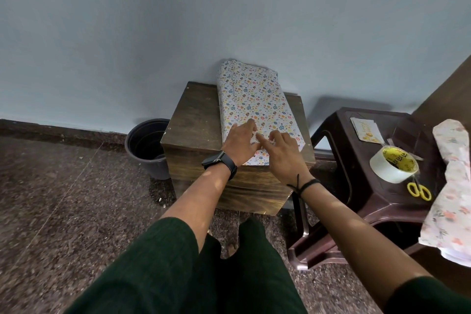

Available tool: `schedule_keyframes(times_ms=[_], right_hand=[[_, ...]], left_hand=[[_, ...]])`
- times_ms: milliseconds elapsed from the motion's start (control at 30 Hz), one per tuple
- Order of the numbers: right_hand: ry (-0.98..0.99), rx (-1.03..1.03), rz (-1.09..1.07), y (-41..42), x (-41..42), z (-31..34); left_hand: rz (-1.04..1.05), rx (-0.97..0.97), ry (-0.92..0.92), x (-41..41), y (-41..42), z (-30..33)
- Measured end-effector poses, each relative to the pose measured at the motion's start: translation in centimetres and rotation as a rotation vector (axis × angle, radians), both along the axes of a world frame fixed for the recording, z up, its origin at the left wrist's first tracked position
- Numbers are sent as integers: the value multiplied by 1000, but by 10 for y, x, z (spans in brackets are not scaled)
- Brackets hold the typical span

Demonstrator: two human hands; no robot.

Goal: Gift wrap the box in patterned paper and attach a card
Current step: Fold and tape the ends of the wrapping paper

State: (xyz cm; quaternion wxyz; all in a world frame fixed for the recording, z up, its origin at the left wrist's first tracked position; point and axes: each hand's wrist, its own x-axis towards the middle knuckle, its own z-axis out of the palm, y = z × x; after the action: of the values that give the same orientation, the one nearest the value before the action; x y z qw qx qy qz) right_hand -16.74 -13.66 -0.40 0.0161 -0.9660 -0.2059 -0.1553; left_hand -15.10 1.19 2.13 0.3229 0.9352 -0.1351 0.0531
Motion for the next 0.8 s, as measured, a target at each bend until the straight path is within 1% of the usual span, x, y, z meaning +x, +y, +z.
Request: schedule_keyframes(times_ms=[67, 133, 200, 267, 333, 400, 433, 500, 567, 600, 667, 733, 800], right_hand=[[78, -44, -29, 4, 1, 3], [157, 2, -53, 6, 3, 7], [177, 95, -63, 4, 3, 10], [188, 77, -36, -3, -4, 8], [205, -13, -25, -6, -14, 2], [222, -78, -70, -2, -18, 2], [230, -97, -94, 2, -16, 4], [261, -94, -105, 8, -7, 16], [313, -44, -137, 4, 3, 32], [329, -30, -159, -2, 8, 37], [337, -79, -194, -15, 12, 36], [390, -136, -218, -21, 8, 28], [403, -132, -243, -19, 1, 22]], left_hand=[[-9, -8, 2, 0, 0, 0], [-33, -42, 12, 0, 0, 1], [-59, -75, 39, 1, 2, 1], [-89, -41, 36, 4, 4, -1], [-128, 123, -1, 7, 4, -5], [-137, 313, -23, 8, 2, -10], [-134, 378, -17, 9, 2, -12], [-108, 482, 0, 7, 1, -13], [-87, 590, -16, 0, 0, -11], [-86, 637, -40, -4, 0, -10], [-94, 699, -93, -13, -1, -12], [-123, 734, -71, -19, -1, -15], [-123, 747, -23, -21, -1, -17]])
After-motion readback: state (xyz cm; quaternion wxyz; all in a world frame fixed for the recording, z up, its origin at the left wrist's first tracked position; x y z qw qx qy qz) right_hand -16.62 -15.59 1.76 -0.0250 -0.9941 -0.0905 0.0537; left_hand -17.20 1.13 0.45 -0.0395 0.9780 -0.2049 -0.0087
